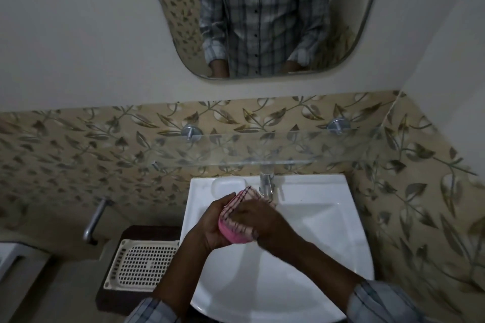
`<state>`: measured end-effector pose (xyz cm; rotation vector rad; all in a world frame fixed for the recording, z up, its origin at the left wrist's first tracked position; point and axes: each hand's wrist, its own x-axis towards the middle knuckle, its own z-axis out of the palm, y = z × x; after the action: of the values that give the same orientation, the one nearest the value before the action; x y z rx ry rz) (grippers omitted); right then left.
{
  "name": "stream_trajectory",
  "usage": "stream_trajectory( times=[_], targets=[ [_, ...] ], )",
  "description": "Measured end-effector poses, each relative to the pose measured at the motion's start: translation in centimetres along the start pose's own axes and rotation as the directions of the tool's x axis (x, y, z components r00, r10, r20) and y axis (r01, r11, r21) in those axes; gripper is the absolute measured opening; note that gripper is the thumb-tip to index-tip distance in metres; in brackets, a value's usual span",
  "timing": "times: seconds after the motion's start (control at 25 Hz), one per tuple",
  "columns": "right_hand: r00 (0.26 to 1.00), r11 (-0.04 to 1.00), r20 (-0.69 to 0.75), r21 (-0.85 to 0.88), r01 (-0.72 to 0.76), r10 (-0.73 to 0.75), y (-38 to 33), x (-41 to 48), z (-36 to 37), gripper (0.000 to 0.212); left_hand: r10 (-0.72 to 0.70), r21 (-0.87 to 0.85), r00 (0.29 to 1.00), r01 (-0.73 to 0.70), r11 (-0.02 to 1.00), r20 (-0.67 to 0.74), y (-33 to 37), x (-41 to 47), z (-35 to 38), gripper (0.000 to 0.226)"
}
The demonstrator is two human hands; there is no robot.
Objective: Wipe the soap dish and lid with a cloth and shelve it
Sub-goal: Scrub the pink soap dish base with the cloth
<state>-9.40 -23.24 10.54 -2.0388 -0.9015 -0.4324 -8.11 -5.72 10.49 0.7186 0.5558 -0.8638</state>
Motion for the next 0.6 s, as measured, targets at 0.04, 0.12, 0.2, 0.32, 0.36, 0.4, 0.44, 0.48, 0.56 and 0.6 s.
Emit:
stream_trajectory(
  times=[0.04, 0.12, 0.2, 0.32, 0.36, 0.4, 0.44, 0.48, 0.56, 0.6],
  targets=[
    [0.998, 0.996, 0.044, -0.076, 0.044, -0.041, 0.2, 0.1, 0.4, 0.027, -0.003, 0.025, 1.0, 0.003, 1.0, 0.0, 0.1, -0.2, 0.2, 0.048],
    [0.998, 0.996, 0.004, -0.066, -0.064, 0.065, 0.8, 0.5, 0.7, 0.021, -0.014, 0.021, 1.0, 0.014, 1.0, -0.002, 0.1, -0.4, 0.4, 0.047],
    [0.999, 0.995, -0.022, -0.094, 0.04, -0.042, 0.9, 0.5, 1.2, 0.018, -0.014, 0.007, 1.0, 0.014, 1.0, 0.014, 0.0, -0.4, 0.6, 0.044],
    [0.994, 0.995, -0.093, -0.083, -0.06, 0.052, 0.6, 1.6, 1.3, 0.023, 0.017, -0.04, 0.999, -0.016, 0.999, 0.047, -0.3, -0.1, 0.9, 0.044],
    [0.991, 0.996, -0.11, -0.05, -0.078, 0.072, 0.2, 1.7, 1.6, 0.021, 0.047, -0.047, 0.998, -0.045, 0.998, 0.051, -0.3, 0.0, 0.8, 0.043],
    [0.995, 0.999, -0.102, -0.031, -0.026, 0.022, 0.0, 1.7, 2.0, 0.019, 0.062, -0.054, 0.996, -0.058, 0.997, 0.06, -0.1, 0.2, 0.8, 0.042],
    [0.998, 0.998, -0.063, -0.06, 0.001, -0.005, 0.1, 1.7, 1.8, 0.018, 0.061, -0.06, 0.995, -0.056, 0.997, 0.076, 0.0, 0.5, 0.7, 0.041],
    [0.999, 0.995, -0.035, -0.089, -0.039, 0.036, 0.4, 2.0, 1.2, 0.02, 0.059, -0.064, 0.994, -0.053, 0.997, 0.088, 0.1, 0.5, 0.7, 0.04],
    [0.981, 0.966, -0.014, -0.17, -0.192, 0.193, 0.1, 2.2, 0.5, 0.027, 0.107, -0.068, 0.99, -0.1, 0.993, 0.094, 0.1, 0.6, 0.4, 0.041],
    [0.979, 0.956, -0.003, -0.216, -0.198, 0.202, 0.2, 1.9, 0.5, 0.031, 0.155, -0.07, 0.983, -0.149, 0.986, 0.096, 0.3, 0.7, 0.2, 0.043]
  ],
)
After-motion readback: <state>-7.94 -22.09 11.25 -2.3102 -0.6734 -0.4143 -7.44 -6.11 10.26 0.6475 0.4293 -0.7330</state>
